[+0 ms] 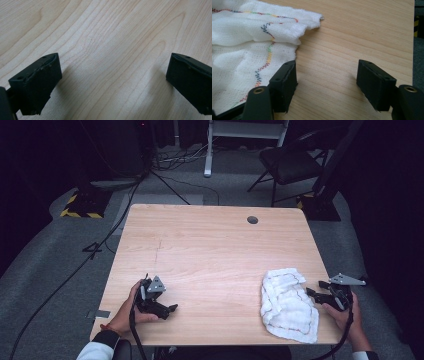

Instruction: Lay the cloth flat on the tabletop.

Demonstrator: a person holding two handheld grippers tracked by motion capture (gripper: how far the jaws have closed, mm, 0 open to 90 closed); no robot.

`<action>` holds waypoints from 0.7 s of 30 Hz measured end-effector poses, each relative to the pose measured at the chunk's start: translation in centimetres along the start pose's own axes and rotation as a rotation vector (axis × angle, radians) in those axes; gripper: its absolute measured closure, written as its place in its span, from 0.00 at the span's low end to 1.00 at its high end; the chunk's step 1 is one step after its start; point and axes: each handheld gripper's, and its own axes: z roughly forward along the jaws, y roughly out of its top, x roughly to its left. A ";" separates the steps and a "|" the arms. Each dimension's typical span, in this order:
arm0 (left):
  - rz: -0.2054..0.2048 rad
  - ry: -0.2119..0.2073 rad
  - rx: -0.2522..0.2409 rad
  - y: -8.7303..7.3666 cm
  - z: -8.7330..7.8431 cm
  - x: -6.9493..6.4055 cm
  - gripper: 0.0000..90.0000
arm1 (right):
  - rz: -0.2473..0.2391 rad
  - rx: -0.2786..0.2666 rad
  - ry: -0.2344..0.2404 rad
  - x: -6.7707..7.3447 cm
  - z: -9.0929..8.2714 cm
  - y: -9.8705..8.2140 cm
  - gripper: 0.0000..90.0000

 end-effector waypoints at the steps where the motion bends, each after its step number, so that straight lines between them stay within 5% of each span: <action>1: 0.000 0.001 -0.002 0.0 0.0 0.0 0.00 | 0.000 0.000 0.000 0.0 0.0 0.0 0.36; 12: 0.018 -0.015 0.001 1.0 0.6 -1.0 0.05 | -0.010 0.007 0.009 0.0 -0.1 0.0 0.36; 16: 0.031 -0.027 0.000 1.4 1.1 -1.4 0.05 | -0.060 -0.036 0.070 0.8 -0.9 0.4 0.42; 19: 0.036 -0.032 -0.004 1.6 1.3 -1.5 0.05 | -0.164 -0.026 0.115 2.4 -1.6 1.2 0.43; 21: 0.039 -0.034 -0.005 1.8 1.4 -1.7 0.05 | -0.187 -0.028 0.136 3.0 -1.8 1.4 0.43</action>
